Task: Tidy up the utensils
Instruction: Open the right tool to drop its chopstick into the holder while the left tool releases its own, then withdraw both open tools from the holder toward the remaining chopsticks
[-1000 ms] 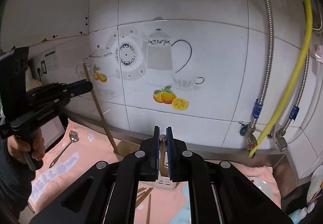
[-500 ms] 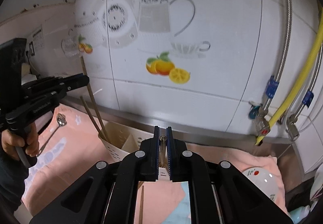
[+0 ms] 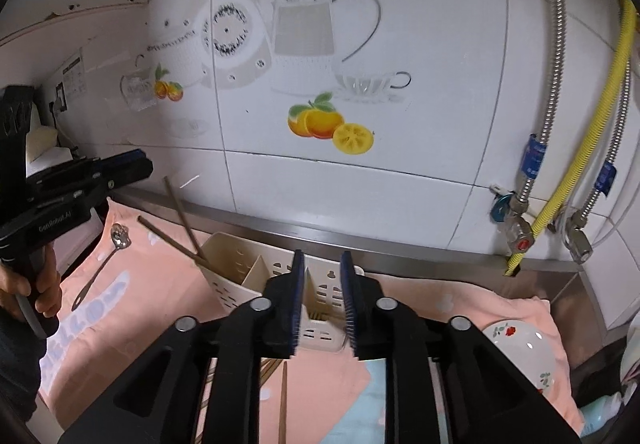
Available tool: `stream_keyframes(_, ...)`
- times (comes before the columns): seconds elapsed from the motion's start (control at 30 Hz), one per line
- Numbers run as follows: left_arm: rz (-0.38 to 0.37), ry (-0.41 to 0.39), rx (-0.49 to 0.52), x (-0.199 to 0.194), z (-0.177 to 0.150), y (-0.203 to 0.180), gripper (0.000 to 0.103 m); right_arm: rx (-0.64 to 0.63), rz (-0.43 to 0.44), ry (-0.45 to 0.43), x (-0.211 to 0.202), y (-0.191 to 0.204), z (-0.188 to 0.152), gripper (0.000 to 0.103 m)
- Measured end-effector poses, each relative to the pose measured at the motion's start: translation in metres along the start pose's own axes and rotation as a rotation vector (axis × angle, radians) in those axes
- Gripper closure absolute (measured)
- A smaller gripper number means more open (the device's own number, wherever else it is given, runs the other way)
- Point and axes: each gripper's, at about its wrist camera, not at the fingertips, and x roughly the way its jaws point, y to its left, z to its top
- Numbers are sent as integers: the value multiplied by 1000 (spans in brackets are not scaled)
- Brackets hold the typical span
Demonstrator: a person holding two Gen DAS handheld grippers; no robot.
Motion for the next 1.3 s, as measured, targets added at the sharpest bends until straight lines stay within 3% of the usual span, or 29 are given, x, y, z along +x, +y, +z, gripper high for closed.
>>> stream_keyframes(0.07,5,1,-3,-8,-6,0,65,-1,-5,-17,-10,3,-6,75)
stream_keyframes(0.3,12,24,8,-38,-44,-5,57,-20,-9,-40,-35,21,-45,65)
stream_keyframes(0.67,7,148,-16,-56,-131,-1,47,25,6,26,-37,37,-133,62)
stream_keyframes(0.9,6,208,-26,-61,-174,-1,46,63,1,86,-31,43,-190,62)
stream_keyframes(1.3,-9,282,-61,-58,-216,1,46,104,-5,207,-8,48,-256,82)
